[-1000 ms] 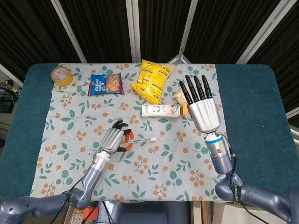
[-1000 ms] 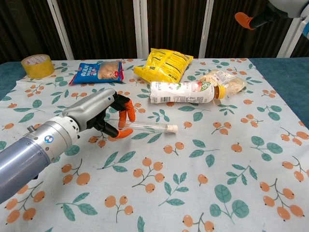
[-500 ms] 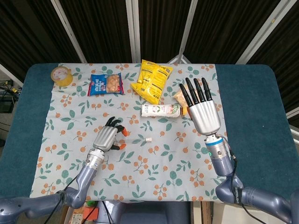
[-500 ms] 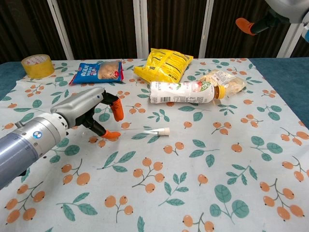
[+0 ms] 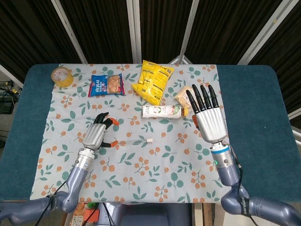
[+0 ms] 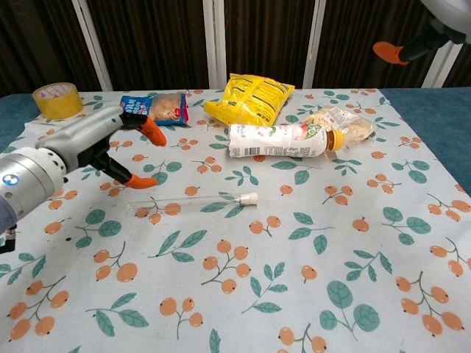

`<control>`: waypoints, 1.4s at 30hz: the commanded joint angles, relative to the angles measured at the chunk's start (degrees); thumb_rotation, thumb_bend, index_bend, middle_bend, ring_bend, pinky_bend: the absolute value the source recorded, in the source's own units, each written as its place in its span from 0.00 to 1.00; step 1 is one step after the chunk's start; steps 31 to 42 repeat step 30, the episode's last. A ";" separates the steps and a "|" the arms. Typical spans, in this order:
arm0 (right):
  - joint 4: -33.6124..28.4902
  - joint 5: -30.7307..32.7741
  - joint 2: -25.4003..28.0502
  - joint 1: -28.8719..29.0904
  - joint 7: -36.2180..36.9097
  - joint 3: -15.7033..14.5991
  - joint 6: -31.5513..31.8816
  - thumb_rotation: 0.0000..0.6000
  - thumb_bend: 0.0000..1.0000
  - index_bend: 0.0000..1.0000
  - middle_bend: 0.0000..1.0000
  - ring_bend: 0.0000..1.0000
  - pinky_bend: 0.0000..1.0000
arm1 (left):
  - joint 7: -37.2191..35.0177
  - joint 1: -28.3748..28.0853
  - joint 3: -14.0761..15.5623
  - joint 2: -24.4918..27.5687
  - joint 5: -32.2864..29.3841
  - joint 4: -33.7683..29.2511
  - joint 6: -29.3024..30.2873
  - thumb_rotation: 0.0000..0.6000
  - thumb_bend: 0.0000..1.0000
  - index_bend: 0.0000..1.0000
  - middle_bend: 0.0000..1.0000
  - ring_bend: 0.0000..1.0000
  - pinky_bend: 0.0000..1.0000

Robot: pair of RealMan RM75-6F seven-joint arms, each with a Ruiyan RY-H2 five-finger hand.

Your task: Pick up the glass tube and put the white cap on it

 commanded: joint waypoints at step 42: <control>-7.43 -3.16 17.39 -30.43 25.62 -16.22 15.41 1.00 0.27 0.00 0.00 0.00 0.00 | -16.17 31.33 18.25 37.56 22.96 -13.77 31.98 1.00 0.24 0.02 0.05 0.00 0.00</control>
